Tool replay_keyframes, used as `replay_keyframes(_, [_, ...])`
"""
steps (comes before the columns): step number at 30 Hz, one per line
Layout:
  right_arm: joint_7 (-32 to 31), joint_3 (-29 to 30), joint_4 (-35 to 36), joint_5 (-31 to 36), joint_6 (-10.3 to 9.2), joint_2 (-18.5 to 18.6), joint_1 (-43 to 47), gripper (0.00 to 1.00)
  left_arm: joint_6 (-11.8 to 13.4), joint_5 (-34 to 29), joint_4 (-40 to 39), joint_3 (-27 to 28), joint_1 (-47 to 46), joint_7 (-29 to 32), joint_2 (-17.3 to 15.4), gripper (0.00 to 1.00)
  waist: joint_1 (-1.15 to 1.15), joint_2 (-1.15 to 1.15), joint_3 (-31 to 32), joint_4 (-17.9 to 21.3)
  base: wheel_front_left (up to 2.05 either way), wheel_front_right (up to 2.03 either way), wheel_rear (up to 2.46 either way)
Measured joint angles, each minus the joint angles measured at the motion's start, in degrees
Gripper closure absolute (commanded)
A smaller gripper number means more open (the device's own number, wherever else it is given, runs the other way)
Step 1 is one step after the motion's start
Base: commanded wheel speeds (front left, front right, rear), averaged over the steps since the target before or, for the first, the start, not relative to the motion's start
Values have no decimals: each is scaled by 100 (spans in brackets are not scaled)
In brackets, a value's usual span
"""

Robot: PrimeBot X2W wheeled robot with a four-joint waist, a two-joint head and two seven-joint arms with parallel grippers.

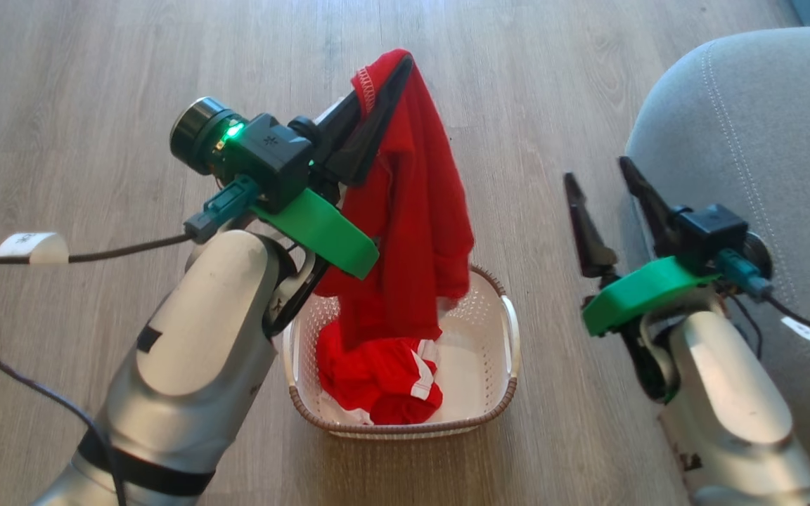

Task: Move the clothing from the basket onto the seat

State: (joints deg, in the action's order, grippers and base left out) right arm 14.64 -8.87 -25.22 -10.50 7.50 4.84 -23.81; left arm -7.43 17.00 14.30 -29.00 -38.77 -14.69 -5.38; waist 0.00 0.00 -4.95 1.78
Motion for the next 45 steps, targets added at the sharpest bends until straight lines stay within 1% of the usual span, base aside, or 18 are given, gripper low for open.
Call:
replay_keyframes(3, [0, -449, 199, -222, 0, 14, -20, 0, 1, 2, -16, -32, -1, 0, 0, 100, 0, 0, -31, 14, 0, 0, 0])
replay_keyframes(6, [0, -1224, 387, -524, 0, 129, -98, 0, 1, 3, -25, -74, -1, 0, 3, 100, 0, 0, -59, 18, 0, 0, 0])
replay_keyframes(10, [-1, -2175, 524, -847, 0, 466, -454, 0, 0, 3, -52, -174, -23, 0, 11, 100, 0, 0, -91, -3, 0, 0, 0])
replay_keyframes(14, [0, -2654, 476, -891, 0, 672, -946, 0, 0, 4, -101, -283, -39, 0, 36, 100, 0, 0, -111, -43, 0, 0, 0])
replay_keyframes(16, [0, -2884, 366, -922, 0, 687, -1179, 0, 0, 5, -127, -360, -50, 0, 46, 100, 0, 0, -116, -75, 0, 0, 0])
replay_keyframes(19, [-1, -3349, -111, -1055, 0, 665, -1506, 0, 0, 30, -141, -513, -88, 0, 70, 100, 1, 0, -96, -133, 0, 0, 0])
replay_keyframes(23, [-1, -3688, -847, -1307, 0, 510, -1799, 0, 0, 73, -156, -665, -105, 0, 135, 100, 0, 0, -33, -236, 0, 0, 0])
replay_keyframes(24, [-1, -3688, -847, -1307, 0, 510, -1799, 0, 0, 73, -156, -665, -105, 0, 135, 100, 0, 0, -33, -236, 0, 0, 0])
replay_keyframes(25, [-1, -3727, -1021, -1403, 0, 438, -1853, 22, 0, 102, -157, -691, -105, 0, 143, 100, 0, 0, -17, -262, 0, 0, 0])
replay_keyframes(26, [-1, -3799, -1166, -1484, 0, 387, -1909, 75, 0, 125, -164, -716, -104, 0, 148, 100, 0, 0, -3, -289, 0, 0, 0])
replay_keyframes(27, [-1, -3850, -1267, -1551, 0, 336, -1951, 100, 0, 125, -172, -739, -103, 0, 152, 100, 0, 0, 7, -317, 0, 0, 0])
replay_keyframes(30, [-1, -3850, -1463, -1755, 0, 219, -2047, 100, 0, 130, -172, -770, -94, 0, 155, 100, 0, 0, 16, -385, 0, 0, 0])
replay_keyframes(33, [-1, -3631, -1547, -1780, 0, 200, -2054, 100, 0, 169, -171, -760, -91, -1, 155, 100, 0, 0, -4, -417, 0, 0, 0])
replay_keyframes(37, [-2, -2892, -1425, -1642, 0, 267, -1968, 100, 0, 167, -175, -660, -74, -1, 152, 100, 1, 0, -63, -388, 0, 0, 0])
replay_keyframes(38, [-2, -2703, -1330, -1584, 0, 288, -1929, 100, 0, 166, -176, -639, -63, -1, 146, 59, 1, 0, -79, -364, 0, 0, 0])
replay_keyframes(39, [-2, -2518, -1232, -1512, 0, 311, -1874, 100, 0, 167, -176, -628, -42, -1, 142, 4, 1, 0, -96, -335, 0, 0, 0])
replay_keyframes(41, [-1, -2162, -1047, -1389, 0, 349, -1722, 100, 0, 167, -171, -632, 42, -1, 127, 0, 1, 0, -123, -264, 0, 0, 0])
replay_keyframes(45, [-1, -1569, -682, -1146, 0, 423, -1360, 100, 0, 167, -121, -662, 236, -1, 27, 0, 1, 0, -175, -77, 0, 0, 0])
